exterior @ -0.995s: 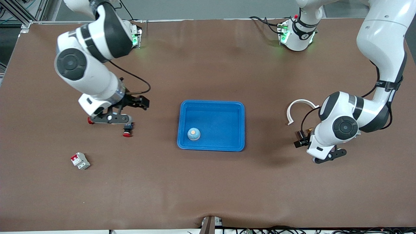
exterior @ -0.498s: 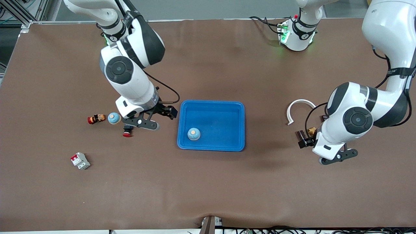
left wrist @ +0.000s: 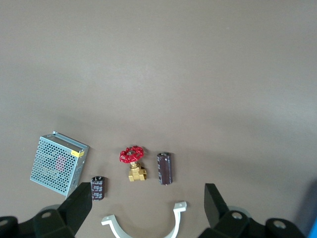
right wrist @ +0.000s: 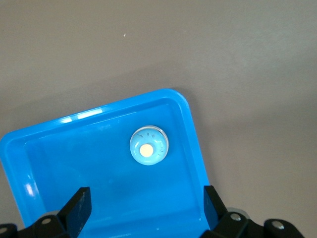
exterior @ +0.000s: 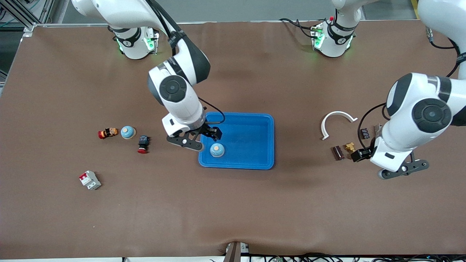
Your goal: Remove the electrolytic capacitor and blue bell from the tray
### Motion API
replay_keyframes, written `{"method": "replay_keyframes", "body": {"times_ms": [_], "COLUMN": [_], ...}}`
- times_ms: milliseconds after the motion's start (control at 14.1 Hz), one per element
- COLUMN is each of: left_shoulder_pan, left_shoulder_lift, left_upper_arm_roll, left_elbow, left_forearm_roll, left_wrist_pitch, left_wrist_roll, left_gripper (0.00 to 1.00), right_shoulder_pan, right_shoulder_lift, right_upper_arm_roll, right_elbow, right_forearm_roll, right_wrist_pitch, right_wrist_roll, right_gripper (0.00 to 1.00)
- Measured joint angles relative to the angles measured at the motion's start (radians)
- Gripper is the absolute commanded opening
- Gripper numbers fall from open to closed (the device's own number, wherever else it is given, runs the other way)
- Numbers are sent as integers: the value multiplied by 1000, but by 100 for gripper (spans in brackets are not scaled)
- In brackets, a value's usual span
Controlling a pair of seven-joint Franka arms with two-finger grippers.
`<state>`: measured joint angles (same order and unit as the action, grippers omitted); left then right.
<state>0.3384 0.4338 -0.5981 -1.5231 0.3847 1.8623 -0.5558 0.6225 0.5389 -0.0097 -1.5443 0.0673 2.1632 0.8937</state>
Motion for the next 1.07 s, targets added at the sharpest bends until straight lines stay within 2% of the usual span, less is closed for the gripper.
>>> {"method": "replay_keyframes", "body": {"times_ms": [284,711,1066], "left_shoulder_pan": [51,52,51], "left_shoulder_lift": [-68,-115,-153], "left_upper_arm_roll": [0,-17,-21], "left_elbow": [3,93,122], "left_forearm_roll": [-63,-74,-113], "left_wrist_pitch": [-26,-205,-262], "left_wrist_roll": [119,125,125], "left_gripper": [100,100,100], "right_shoulder_pan": [2,2,6], "right_shoulder_lift": [63,119,172], "right_upper_arm_roll": [-8,-12,-12], "right_elbow": [8,11,16], "right_forearm_roll": [-15,-20,-41], "right_wrist_pitch": [69,152,202], "right_wrist_roll": [3,7,25], "right_gripper": [100,100,100]}}
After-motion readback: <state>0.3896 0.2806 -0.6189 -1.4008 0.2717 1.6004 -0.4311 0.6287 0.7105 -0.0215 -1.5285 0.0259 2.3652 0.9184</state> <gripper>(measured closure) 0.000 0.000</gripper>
